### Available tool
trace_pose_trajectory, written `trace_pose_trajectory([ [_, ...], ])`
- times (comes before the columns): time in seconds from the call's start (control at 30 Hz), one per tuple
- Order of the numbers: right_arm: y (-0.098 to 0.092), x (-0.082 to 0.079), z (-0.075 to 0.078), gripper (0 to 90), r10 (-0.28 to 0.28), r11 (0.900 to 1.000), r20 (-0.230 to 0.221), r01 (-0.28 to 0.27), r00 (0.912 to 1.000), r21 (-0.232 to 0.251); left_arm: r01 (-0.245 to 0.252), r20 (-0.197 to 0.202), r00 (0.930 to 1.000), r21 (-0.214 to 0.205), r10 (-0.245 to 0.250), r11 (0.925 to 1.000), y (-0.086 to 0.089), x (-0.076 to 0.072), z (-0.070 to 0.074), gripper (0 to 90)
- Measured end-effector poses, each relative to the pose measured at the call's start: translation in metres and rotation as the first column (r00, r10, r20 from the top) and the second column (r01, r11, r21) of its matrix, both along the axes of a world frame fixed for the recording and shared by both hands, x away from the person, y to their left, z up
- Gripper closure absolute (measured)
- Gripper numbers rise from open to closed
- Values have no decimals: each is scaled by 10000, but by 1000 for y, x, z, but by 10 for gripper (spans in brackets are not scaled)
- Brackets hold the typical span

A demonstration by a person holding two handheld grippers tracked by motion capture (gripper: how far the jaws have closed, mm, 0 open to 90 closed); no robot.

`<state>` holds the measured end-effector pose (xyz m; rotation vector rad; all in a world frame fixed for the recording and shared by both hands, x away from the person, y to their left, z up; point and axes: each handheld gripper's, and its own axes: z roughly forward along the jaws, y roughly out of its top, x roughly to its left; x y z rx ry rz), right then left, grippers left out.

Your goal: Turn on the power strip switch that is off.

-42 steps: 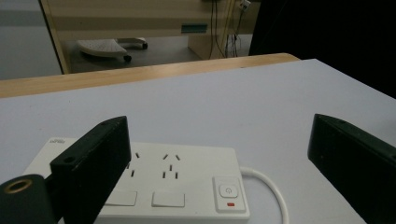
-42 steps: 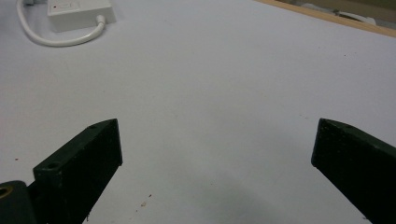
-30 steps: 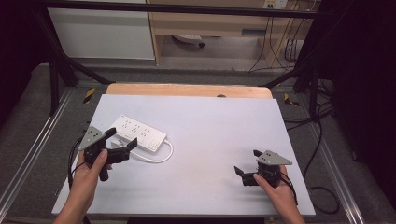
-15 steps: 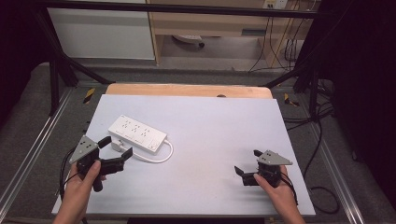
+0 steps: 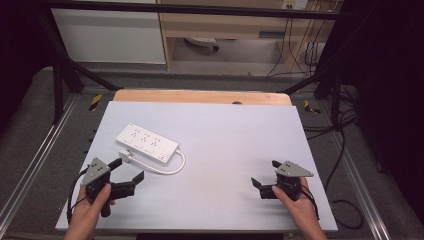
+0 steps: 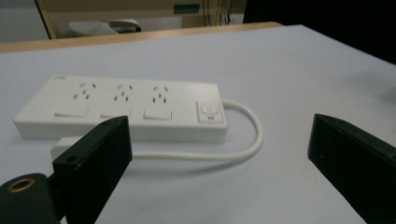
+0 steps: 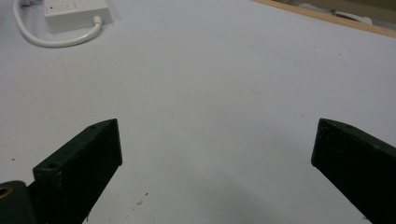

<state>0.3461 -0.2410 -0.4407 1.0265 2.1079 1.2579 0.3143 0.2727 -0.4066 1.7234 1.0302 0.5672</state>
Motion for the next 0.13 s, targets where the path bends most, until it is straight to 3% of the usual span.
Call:
trace_pose_trajectory([
  [0.03,0,0,0,23,-30,10000,-8,30,10000,-12,83,-266,9996,106,-80,9999,-2,-2,-9,66],
  [0.13,0,1,-1,22,-130,9999,-69,130,9999,-71,236,-463,9987,423,-216,9988,-4,-4,-18,67],
])
